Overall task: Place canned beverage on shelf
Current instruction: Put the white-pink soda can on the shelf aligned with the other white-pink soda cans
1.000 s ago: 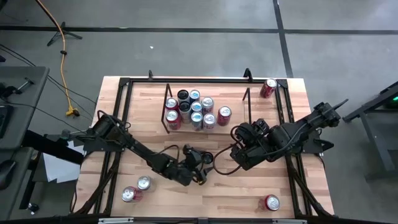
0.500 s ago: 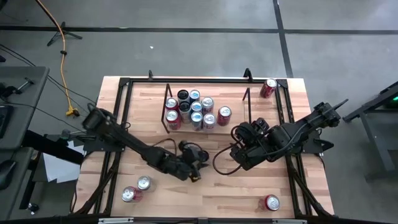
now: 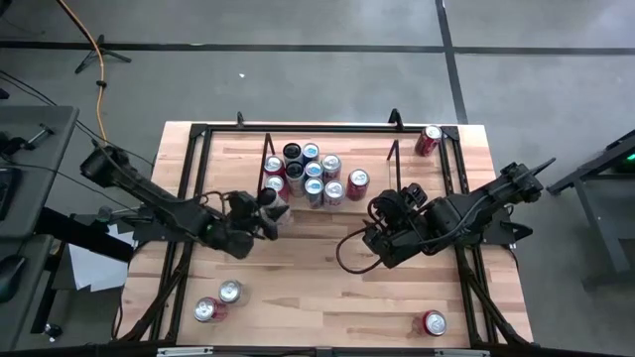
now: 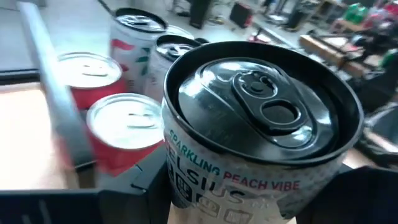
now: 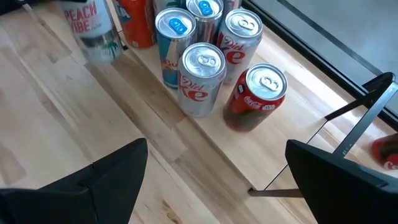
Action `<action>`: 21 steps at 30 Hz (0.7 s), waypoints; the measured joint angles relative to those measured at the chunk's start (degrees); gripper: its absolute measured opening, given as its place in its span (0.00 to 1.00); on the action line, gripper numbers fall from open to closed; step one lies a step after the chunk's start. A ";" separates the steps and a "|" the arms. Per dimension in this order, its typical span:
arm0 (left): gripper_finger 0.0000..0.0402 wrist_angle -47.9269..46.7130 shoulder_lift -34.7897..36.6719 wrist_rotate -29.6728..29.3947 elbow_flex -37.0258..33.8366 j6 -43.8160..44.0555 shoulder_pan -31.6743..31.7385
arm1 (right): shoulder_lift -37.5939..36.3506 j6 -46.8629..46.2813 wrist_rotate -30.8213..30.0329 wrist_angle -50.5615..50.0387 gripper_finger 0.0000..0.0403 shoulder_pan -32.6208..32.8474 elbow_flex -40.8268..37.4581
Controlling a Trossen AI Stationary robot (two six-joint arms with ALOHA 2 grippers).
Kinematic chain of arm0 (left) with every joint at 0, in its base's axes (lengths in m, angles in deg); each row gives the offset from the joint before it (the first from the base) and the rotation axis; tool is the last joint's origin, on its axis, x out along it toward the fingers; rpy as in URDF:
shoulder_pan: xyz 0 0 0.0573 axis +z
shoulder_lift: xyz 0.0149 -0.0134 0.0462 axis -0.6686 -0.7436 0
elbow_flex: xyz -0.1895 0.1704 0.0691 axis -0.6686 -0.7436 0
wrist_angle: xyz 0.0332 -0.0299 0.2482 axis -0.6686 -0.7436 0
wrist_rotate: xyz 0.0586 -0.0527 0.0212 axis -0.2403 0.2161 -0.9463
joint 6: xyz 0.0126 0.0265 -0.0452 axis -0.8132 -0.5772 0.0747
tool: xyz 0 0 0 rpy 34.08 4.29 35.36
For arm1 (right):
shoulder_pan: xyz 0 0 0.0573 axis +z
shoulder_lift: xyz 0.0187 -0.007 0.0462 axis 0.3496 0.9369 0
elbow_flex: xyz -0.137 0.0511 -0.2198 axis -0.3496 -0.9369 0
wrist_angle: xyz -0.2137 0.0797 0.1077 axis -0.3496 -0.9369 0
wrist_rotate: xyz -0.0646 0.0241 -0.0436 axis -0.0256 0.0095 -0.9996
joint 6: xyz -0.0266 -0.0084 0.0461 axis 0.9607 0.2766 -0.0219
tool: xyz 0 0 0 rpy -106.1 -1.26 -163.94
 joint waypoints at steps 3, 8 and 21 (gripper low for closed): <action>0.47 10.85 -1.34 2.16 -1.41 -7.80 0.30 | 0.00 -0.01 -0.17 0.04 0.91 -0.19 0.00; 0.47 17.26 -6.46 1.24 0.49 -21.11 1.43 | 0.01 -0.01 -0.20 0.09 0.91 -0.19 0.02; 0.47 17.27 -13.69 1.73 2.02 -24.14 7.51 | 0.02 -0.01 -0.85 0.92 0.91 -0.45 0.02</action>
